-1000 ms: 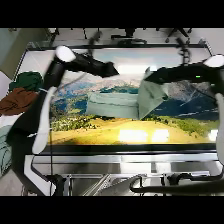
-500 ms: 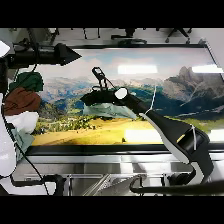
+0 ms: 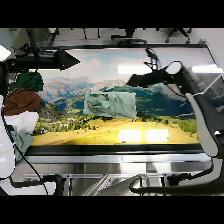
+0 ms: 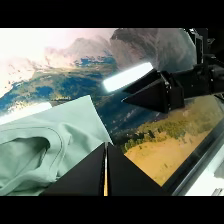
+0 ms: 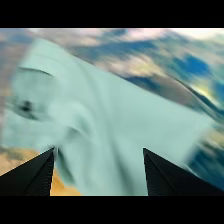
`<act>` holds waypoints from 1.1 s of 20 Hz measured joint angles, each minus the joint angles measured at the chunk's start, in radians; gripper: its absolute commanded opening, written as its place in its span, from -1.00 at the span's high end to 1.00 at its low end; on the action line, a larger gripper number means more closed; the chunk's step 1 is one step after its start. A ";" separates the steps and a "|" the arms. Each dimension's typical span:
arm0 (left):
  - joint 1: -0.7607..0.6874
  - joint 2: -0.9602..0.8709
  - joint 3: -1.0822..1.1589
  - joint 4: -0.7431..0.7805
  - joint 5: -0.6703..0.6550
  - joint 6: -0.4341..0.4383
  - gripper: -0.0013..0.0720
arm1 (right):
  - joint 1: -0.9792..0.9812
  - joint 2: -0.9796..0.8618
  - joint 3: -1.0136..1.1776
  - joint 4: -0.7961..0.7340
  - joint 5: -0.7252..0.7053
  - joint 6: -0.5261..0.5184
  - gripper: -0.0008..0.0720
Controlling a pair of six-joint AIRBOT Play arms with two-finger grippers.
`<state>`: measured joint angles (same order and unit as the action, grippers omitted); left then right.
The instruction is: Fold the shirts.
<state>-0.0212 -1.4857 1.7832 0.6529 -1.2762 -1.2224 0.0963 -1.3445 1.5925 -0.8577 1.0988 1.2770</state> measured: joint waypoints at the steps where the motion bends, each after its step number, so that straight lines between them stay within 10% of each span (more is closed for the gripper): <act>1: 0.000 0.000 0.000 -0.001 -0.001 0.001 0.92 | -0.036 0.000 -0.022 -0.023 0.036 0.025 -0.68; 11: -0.001 0.000 -0.002 -0.001 -0.019 0.002 0.92 | -0.005 -0.174 -0.153 0.074 0.025 0.001 -0.61; 16: -0.001 0.000 -0.002 -0.001 -0.030 0.002 0.92 | 0.042 -0.245 -0.157 0.224 -0.045 -0.095 0.92; 22: -0.001 0.000 -0.002 0.000 -0.055 0.003 0.92 | -0.005 -0.146 -0.043 0.361 -0.007 -0.187 0.93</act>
<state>-0.0219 -1.4853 1.7809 0.6525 -1.3308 -1.2190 0.0910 -1.4910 1.5497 -0.4969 1.0916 1.0904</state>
